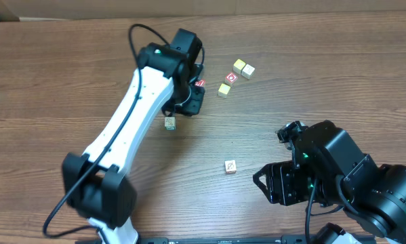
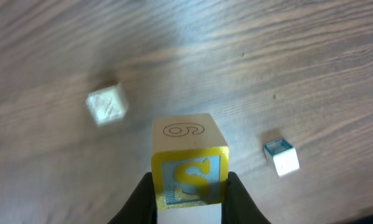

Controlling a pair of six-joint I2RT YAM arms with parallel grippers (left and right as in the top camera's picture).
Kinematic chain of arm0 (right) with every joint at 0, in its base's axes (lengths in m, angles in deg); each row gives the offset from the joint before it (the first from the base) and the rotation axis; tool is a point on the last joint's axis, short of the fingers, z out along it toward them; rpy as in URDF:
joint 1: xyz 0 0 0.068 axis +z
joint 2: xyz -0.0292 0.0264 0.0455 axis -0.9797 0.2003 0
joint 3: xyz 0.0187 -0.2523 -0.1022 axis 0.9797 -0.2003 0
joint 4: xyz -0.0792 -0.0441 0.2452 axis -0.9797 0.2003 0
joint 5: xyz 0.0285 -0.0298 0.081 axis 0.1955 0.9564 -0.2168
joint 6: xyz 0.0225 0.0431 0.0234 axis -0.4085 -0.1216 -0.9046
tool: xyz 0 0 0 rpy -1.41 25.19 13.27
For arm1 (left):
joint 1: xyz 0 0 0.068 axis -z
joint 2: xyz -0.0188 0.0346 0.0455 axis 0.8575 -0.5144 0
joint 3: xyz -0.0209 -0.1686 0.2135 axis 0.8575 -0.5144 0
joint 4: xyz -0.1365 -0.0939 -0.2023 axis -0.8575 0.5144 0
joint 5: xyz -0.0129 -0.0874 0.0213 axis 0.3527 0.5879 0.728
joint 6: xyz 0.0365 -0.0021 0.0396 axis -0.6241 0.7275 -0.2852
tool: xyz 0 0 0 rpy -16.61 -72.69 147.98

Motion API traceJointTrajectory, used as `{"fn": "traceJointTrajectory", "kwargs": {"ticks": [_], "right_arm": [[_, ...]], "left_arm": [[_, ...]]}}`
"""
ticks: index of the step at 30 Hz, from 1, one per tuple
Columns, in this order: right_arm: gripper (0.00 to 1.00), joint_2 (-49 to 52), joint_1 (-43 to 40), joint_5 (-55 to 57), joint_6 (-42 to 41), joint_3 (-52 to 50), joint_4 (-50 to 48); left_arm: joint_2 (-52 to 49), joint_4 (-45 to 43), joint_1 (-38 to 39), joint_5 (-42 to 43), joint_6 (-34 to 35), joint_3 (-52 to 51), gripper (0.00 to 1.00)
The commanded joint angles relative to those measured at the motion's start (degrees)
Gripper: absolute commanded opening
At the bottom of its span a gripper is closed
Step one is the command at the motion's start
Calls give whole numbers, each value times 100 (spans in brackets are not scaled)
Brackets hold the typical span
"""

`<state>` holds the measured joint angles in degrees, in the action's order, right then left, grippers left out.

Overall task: Flip 3 blocks
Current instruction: 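Grasp the yellow S block with the left gripper and lift it, then place the S block beside the leaf block and release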

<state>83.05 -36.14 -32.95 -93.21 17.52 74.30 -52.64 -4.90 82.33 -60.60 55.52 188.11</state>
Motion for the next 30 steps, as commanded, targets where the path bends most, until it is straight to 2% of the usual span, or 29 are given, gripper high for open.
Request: {"fn": "traceJointTrajectory", "kwargs": {"ticks": [1, 10, 15, 17, 21, 30], "right_arm": [[61, -20, -28, 284, -111, 105, 7], [61, -20, -28, 313, -109, 105, 59], [61, -20, -28, 313, -107, 105, 76], [61, -20, -28, 310, -109, 105, 76], [61, -20, -26, 310, -109, 105, 87], [60, -20, -26, 308, -109, 105, 238]], "left_arm": [[330, 31, 83, -236, 643, -334, 4], [1410, -1276, 765, 33, 1926, -3250, 4], [1893, -2070, 1325, 420, 2850, -4369, 4], [1978, -2345, 1550, 476, 3158, -4642, 4], [1982, -2896, 1871, 494, 3309, -4979, 4], [1971, -3891, 1906, 352, 3386, -5090, 7]]}}
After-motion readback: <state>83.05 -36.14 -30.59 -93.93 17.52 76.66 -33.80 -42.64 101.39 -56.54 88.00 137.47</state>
